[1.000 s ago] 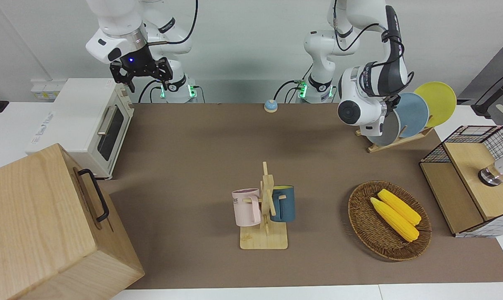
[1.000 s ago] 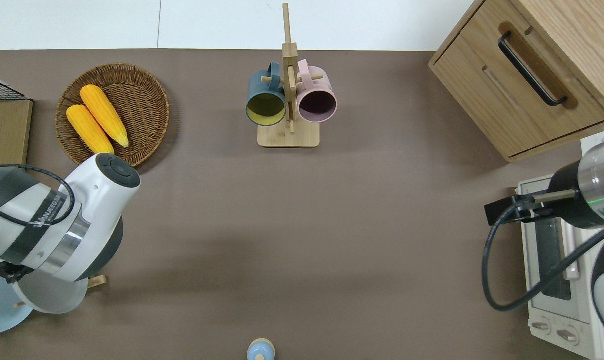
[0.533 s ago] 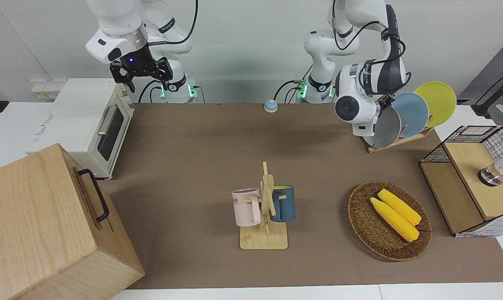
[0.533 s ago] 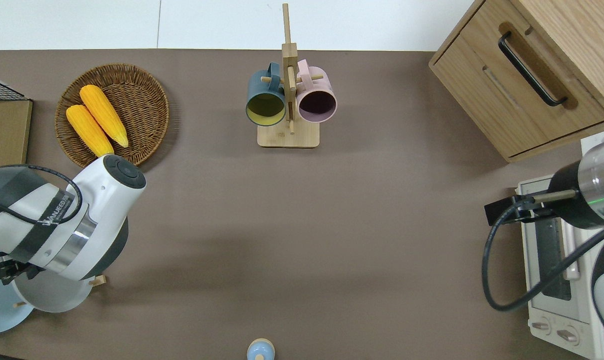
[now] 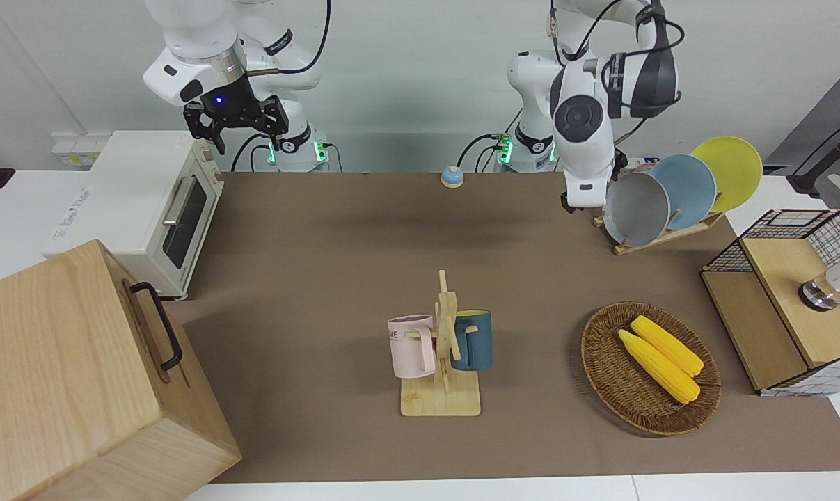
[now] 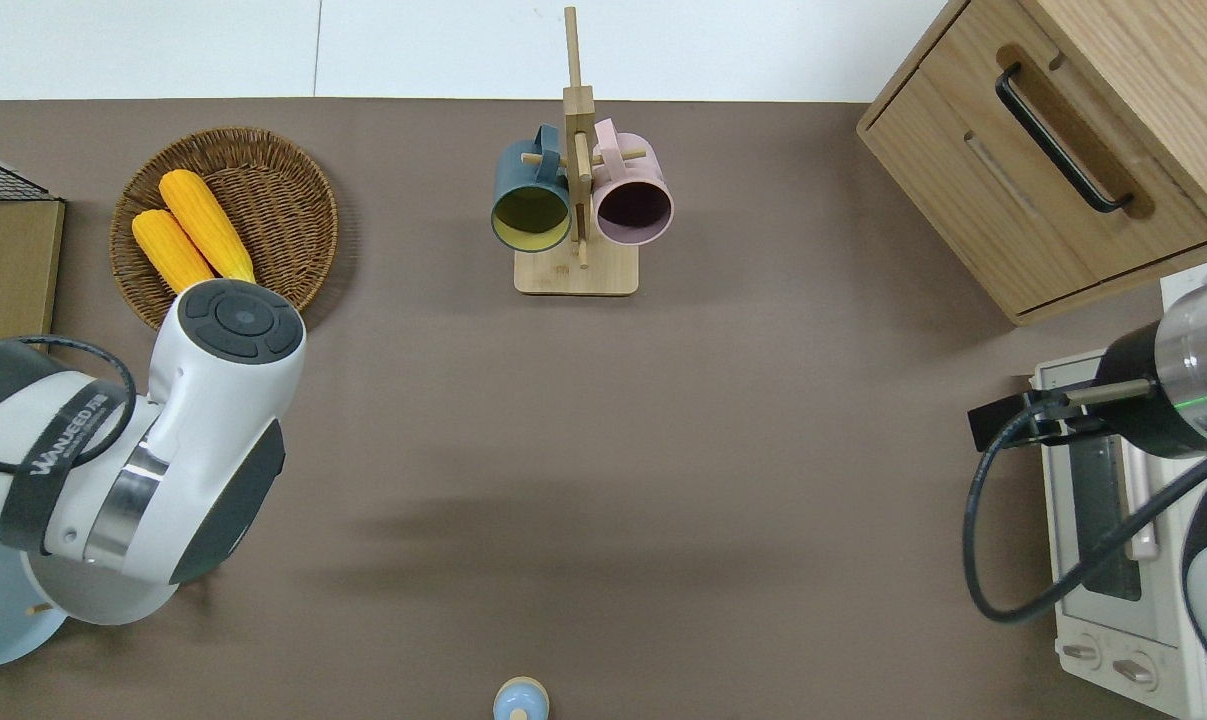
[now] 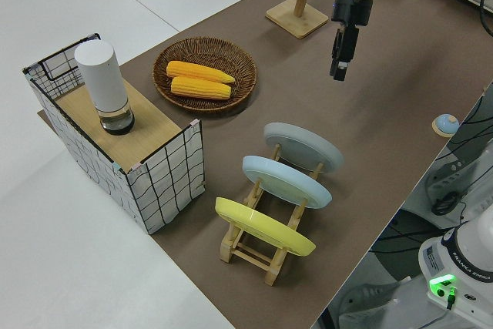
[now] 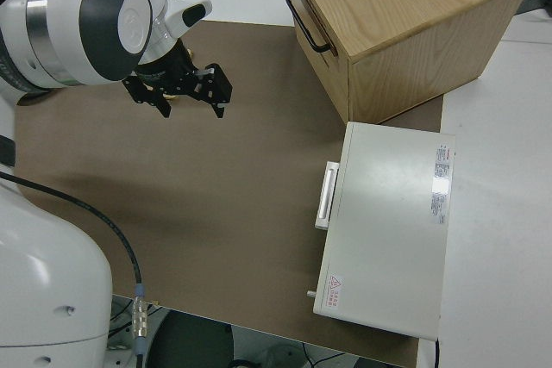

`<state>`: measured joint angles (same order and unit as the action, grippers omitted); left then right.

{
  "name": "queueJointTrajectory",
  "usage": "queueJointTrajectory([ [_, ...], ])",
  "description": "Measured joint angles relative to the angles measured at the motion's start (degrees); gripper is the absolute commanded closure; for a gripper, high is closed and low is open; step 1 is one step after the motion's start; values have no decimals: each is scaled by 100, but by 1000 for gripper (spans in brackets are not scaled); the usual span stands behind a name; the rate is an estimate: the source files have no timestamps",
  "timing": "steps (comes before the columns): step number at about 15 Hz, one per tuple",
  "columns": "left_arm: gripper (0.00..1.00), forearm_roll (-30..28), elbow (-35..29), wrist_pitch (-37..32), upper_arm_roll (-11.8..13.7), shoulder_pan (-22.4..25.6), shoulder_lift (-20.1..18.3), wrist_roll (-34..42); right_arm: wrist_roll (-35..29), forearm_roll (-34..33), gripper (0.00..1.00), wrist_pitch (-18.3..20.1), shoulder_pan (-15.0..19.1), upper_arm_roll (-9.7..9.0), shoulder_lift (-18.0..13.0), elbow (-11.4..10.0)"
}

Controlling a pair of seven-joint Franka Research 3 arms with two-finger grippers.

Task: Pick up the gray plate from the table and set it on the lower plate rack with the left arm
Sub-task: 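Open the left gripper and withdraw it from the rack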

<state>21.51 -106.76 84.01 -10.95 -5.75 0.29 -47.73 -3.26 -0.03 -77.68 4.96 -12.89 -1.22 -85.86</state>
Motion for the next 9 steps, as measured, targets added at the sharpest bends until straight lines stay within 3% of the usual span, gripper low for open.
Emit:
queueJointTrajectory([
  [4, 9, -400, 778, 21, 83, 20, -190, 456, 0, 0, 11, 0, 0, 0, 0, 0],
  [9, 5, -1112, 1124, 20, 627, 30, -573, 1768, 0, 0, 11, 0, 0, 0, 0, 0],
])
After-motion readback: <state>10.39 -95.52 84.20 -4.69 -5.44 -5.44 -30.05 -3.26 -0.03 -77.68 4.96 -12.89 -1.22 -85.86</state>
